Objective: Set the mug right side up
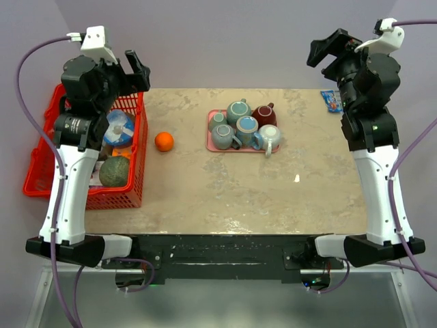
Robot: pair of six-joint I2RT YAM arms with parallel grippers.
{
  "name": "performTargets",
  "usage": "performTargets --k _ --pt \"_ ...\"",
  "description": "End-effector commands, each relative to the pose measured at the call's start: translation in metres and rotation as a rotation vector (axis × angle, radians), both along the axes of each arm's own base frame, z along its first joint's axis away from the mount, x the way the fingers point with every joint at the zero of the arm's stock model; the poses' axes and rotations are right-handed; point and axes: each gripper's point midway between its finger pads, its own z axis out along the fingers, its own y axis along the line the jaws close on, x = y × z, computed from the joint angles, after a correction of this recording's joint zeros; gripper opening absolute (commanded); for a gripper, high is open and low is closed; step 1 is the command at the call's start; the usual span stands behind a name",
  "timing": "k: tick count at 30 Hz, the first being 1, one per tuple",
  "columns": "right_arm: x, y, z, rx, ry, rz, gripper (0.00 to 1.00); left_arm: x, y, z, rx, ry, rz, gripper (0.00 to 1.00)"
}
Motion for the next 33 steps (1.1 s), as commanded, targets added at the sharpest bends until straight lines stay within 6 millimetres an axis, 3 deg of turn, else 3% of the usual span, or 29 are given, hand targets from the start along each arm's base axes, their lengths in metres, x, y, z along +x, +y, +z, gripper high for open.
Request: performTargets --k 1,6,13,14,15,17,18,20,24,27,33 --pt "-0.003 -0.017 -0.003 -0.013 0.025 -0.083 0.99 0.000 0.000 -0.016 -0.015 0.081 0.002 0.99" --pt "0.005 -0.026 -0.031 -0.053 0.149 -0.122 0.99 -0.004 -0.015 -0.030 -0.021 0.105 -0.081 0.99" --pt "0.028 -0.009 -0.131 -0.104 0.454 -0.040 0.99 -0.002 0.000 -0.048 0.034 0.124 -0.019 0.99" --pt "0.028 0.000 -0.143 -0.102 0.475 0.007 0.99 -0.001 0.008 -0.059 0.042 0.141 0.025 0.99" --pt "0.026 0.006 -0.171 -0.101 0.529 0.039 0.99 -0.001 0.010 -0.058 0.038 0.125 0.039 0.99" --pt "0.027 0.011 -0.192 -0.073 0.550 0.057 0.98 0.000 0.021 -0.062 -0.003 0.130 0.108 0.99" --pt "0.025 0.014 -0.222 -0.039 0.608 0.065 0.97 0.000 0.023 -0.063 -0.020 0.135 0.127 0.99" --pt "0.028 0.023 -0.239 -0.020 0.618 0.085 0.95 0.002 0.018 -0.065 -0.049 0.147 0.104 0.99" --pt "0.028 0.032 -0.297 -0.009 0.722 0.065 0.88 0.003 0.005 -0.064 -0.063 0.110 0.034 0.99" --pt "0.027 0.036 -0.319 -0.003 0.744 0.025 0.86 0.001 -0.001 -0.060 -0.086 0.091 0.003 0.99" --pt "0.038 0.033 -0.330 0.006 0.729 -0.030 0.84 0.001 -0.029 -0.059 -0.157 0.047 -0.141 0.99"
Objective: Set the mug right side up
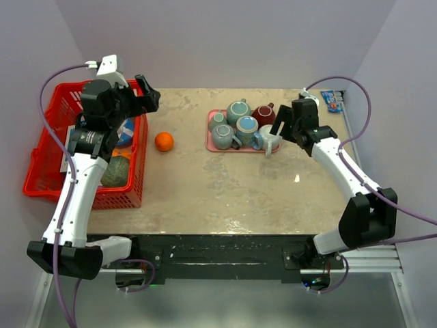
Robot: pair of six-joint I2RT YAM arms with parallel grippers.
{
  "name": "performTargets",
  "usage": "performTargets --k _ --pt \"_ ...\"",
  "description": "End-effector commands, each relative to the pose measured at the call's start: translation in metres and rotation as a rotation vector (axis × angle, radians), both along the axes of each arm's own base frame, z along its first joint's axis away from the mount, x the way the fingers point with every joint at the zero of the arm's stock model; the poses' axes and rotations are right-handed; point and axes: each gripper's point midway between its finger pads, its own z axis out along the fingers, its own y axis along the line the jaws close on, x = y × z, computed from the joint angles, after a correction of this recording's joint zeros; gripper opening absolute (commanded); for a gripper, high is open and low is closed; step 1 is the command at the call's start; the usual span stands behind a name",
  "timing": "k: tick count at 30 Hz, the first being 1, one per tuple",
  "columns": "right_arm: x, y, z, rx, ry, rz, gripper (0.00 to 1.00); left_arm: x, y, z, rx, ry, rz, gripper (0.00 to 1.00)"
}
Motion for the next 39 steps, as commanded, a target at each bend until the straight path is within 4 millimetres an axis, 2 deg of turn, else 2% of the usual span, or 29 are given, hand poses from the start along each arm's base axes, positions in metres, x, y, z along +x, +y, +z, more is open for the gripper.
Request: performTargets --k 1,4,6,8,9,14,16,19,23,29,37,39 --pt "0.025 -0.007 0.018 0.005 -0.099 -0.087 0.83 0.003 -0.027 0.028 -0.083 -0.091 -0.135 0.99" --pt "0.032 -0.007 0.006 -0.012 -0.095 -0.096 0.82 0.005 -0.036 0.023 -0.085 -0.090 -0.187 0.99" --pt "0.034 0.001 -0.009 -0.001 -0.066 -0.086 0.79 0.004 -0.037 0.025 -0.087 -0.099 -0.198 0.99" --pt "0.036 0.007 -0.016 -0.017 -0.056 -0.088 0.77 0.004 -0.040 0.029 -0.082 -0.112 -0.216 0.99" --pt "0.037 0.010 -0.027 -0.033 -0.034 -0.088 0.76 0.005 -0.040 0.029 -0.082 -0.113 -0.217 0.99" --pt "0.042 0.021 -0.046 -0.059 0.000 -0.067 0.72 0.006 -0.040 0.029 -0.091 -0.118 -0.215 0.99" --pt "0.042 0.017 -0.053 -0.088 0.020 -0.085 0.69 0.005 -0.041 0.027 -0.093 -0.117 -0.220 0.99" --pt "0.040 0.015 -0.063 -0.106 0.046 -0.100 0.64 0.004 -0.039 0.025 -0.090 -0.115 -0.208 0.99" --pt "0.038 0.017 -0.080 -0.130 0.081 -0.081 0.51 0.003 -0.034 0.023 -0.087 -0.127 -0.182 0.99" --pt "0.039 0.021 -0.094 -0.146 0.106 -0.041 0.41 0.002 -0.033 0.013 -0.083 -0.106 -0.174 0.99" --pt "0.045 0.021 -0.111 -0.227 0.109 0.044 0.42 0.000 -0.032 0.004 -0.078 -0.091 -0.173 0.99" --pt "0.049 0.020 -0.110 -0.264 0.101 0.071 0.43 0.000 -0.033 0.004 -0.080 -0.090 -0.176 0.99"
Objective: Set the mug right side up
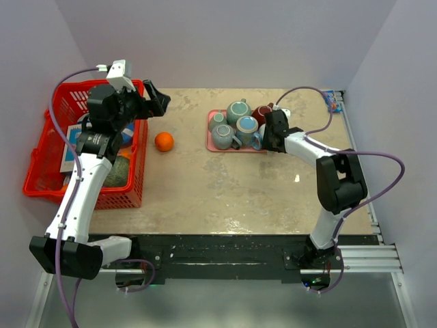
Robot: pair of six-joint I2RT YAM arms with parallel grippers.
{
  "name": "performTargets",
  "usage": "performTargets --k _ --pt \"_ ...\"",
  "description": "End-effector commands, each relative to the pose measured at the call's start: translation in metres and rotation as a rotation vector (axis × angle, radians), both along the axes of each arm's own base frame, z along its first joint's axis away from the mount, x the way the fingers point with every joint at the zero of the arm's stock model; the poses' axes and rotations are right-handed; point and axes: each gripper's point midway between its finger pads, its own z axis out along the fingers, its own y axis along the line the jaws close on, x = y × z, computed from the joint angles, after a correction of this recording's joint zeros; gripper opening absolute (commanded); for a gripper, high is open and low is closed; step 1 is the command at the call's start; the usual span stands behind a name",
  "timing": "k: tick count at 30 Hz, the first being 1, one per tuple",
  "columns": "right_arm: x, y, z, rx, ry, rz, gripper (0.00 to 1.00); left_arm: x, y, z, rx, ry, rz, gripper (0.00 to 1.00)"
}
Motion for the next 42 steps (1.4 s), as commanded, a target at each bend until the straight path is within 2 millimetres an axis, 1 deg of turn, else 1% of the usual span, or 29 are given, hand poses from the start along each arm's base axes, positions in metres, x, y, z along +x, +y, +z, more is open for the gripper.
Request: performTargets --k 1,4,7,10,11,12,13,15,17,20,21,24,25,27,28,30,31,33,34,35,37,38,40,41,42 --pt "0.025 -0.004 0.014 -0.078 -0.088 0.056 0.43 -0.005 0.002 0.018 -0.017 -0.064 0.006 0.99" --pt "0.027 -0.005 0.015 -0.105 -0.100 0.085 0.42 -0.005 0.002 0.018 -0.020 -0.063 0.006 0.99" --pt "0.029 -0.007 0.018 -0.127 -0.108 0.109 0.38 -0.006 0.002 0.019 -0.021 -0.068 0.006 0.99" --pt "0.030 -0.008 0.023 -0.140 -0.116 0.122 0.30 -0.007 0.002 0.018 -0.021 -0.068 0.006 0.99" --pt "0.030 -0.007 0.024 -0.144 -0.118 0.132 0.22 -0.007 0.002 0.020 -0.021 -0.072 0.007 0.99" --pt "0.030 -0.006 0.024 -0.143 -0.118 0.136 0.18 -0.007 0.002 0.019 -0.022 -0.070 0.008 0.99" --pt "0.031 -0.006 0.025 -0.141 -0.122 0.139 0.10 -0.008 0.002 0.020 -0.023 -0.073 0.006 0.99" --pt "0.030 -0.005 0.024 -0.135 -0.116 0.147 0.01 -0.008 0.002 0.018 -0.024 -0.070 0.005 0.99" --pt "0.030 -0.005 0.026 -0.132 -0.120 0.143 0.00 -0.008 0.001 0.018 -0.026 -0.069 0.002 0.99" --pt "0.027 -0.006 0.035 -0.125 -0.134 0.122 0.00 -0.010 0.001 0.019 -0.028 -0.072 -0.001 0.99" --pt "0.026 -0.008 0.046 -0.120 -0.153 0.110 0.00 -0.010 0.001 0.019 -0.027 -0.071 -0.002 0.99" --pt "0.023 -0.012 0.066 -0.098 -0.184 0.062 0.00 -0.011 -0.001 0.020 -0.032 -0.072 -0.013 0.99" --pt "0.021 -0.011 0.083 -0.066 -0.220 0.039 0.00 -0.012 -0.002 0.020 -0.032 -0.072 -0.017 0.99" --pt "0.016 -0.012 0.099 -0.042 -0.240 0.011 0.00 -0.012 -0.004 0.020 -0.042 -0.069 -0.025 0.99" --pt "0.013 -0.016 0.118 -0.016 -0.284 -0.029 0.00 -0.013 -0.005 0.019 -0.048 -0.069 -0.034 0.99" --pt "0.007 -0.019 0.135 0.004 -0.315 -0.055 0.00 -0.013 -0.008 0.019 -0.060 -0.067 -0.048 0.99" --pt "0.003 -0.021 0.154 0.031 -0.355 -0.082 0.00 -0.015 -0.011 0.018 -0.067 -0.066 -0.067 0.99" --pt "-0.005 -0.023 0.171 0.052 -0.375 -0.096 0.00 -0.016 -0.016 0.017 -0.080 -0.063 -0.090 0.99" --pt "-0.007 -0.023 0.180 0.077 -0.393 -0.103 0.00 -0.019 -0.022 0.018 -0.086 -0.065 -0.131 0.99" --pt "-0.015 -0.023 0.199 0.105 -0.429 -0.100 0.00 -0.021 -0.027 0.017 -0.091 -0.064 -0.158 0.99" --pt "-0.022 -0.016 0.220 0.165 -0.471 -0.070 0.00 -0.029 -0.040 0.023 -0.106 -0.090 -0.241 0.99" --pt "-0.029 -0.004 0.240 0.234 -0.508 -0.007 0.00 -0.033 -0.048 0.022 -0.114 -0.090 -0.277 0.99" --pt "-0.038 0.012 0.264 0.323 -0.559 0.066 0.00 -0.044 -0.066 0.029 -0.122 -0.129 -0.377 0.99" --pt "-0.048 0.029 0.287 0.405 -0.605 0.161 0.00 -0.052 -0.080 0.028 -0.123 -0.136 -0.433 0.99" --pt "-0.054 0.034 0.295 0.441 -0.616 0.190 0.00 -0.060 -0.091 0.034 -0.126 -0.170 -0.499 0.99"
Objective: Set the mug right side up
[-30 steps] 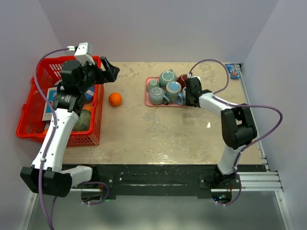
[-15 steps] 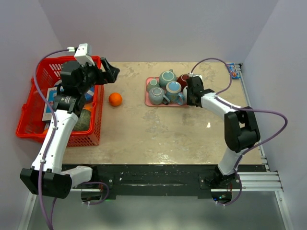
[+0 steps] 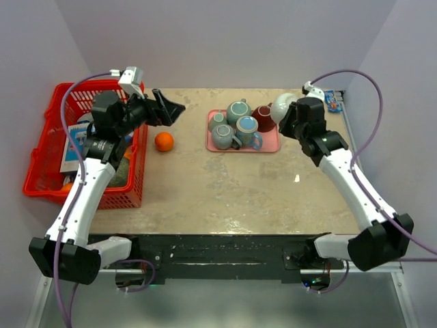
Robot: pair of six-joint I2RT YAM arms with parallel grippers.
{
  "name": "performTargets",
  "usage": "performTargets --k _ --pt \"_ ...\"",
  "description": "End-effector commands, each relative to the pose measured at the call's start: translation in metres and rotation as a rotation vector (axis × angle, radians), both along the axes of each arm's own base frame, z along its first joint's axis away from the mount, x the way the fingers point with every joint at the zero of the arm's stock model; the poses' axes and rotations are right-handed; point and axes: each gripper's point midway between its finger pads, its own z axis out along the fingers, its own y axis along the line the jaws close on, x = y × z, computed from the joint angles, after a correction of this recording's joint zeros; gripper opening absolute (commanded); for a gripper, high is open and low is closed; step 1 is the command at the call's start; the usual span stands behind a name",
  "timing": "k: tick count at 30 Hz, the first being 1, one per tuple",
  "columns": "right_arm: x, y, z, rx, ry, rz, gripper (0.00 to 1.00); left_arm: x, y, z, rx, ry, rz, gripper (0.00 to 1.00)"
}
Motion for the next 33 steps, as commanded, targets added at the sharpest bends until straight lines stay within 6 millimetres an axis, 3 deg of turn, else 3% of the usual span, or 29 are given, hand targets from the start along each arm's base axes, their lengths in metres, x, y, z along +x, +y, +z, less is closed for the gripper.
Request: performTargets --k 1,4,5,6,9,11,14,18,22,25,33 --pt "-0.016 0.049 0.117 0.285 -0.293 0.229 0.00 -0.044 -0.055 0.035 -0.056 -0.155 -0.299 0.99" --pt "-0.039 0.075 0.157 0.424 -0.382 0.382 0.00 -0.073 -0.085 0.048 -0.122 -0.241 -0.480 0.99" --pt "-0.044 0.080 0.171 0.458 -0.417 0.416 0.00 -0.081 -0.093 0.040 -0.180 -0.192 -0.524 0.99" --pt "-0.057 0.091 0.180 0.517 -0.419 0.483 0.00 -0.089 -0.097 0.052 -0.212 -0.258 -0.568 0.99" --pt "-0.073 0.104 0.200 0.610 -0.469 0.586 0.00 -0.101 -0.106 0.055 -0.315 -0.255 -0.614 0.99" --pt "-0.093 0.112 0.225 0.697 -0.532 0.684 0.00 -0.108 -0.115 0.059 -0.370 -0.243 -0.656 0.99" --pt "-0.111 0.119 0.242 0.777 -0.569 0.764 0.00 -0.115 -0.131 0.062 -0.418 -0.221 -0.699 0.99" --pt "-0.127 0.127 0.252 0.796 -0.590 0.842 0.00 -0.112 -0.149 0.068 -0.477 -0.175 -0.706 0.99" --pt "-0.139 0.136 0.251 0.774 -0.609 0.902 0.00 -0.109 -0.166 0.067 -0.545 -0.072 -0.732 0.91" --pt "-0.145 0.145 0.247 0.781 -0.614 0.942 0.00 -0.116 -0.170 0.077 -0.620 -0.041 -0.782 0.87" --pt "-0.151 0.159 0.235 0.773 -0.600 0.993 0.00 -0.116 -0.171 0.085 -0.673 0.014 -0.777 0.59"
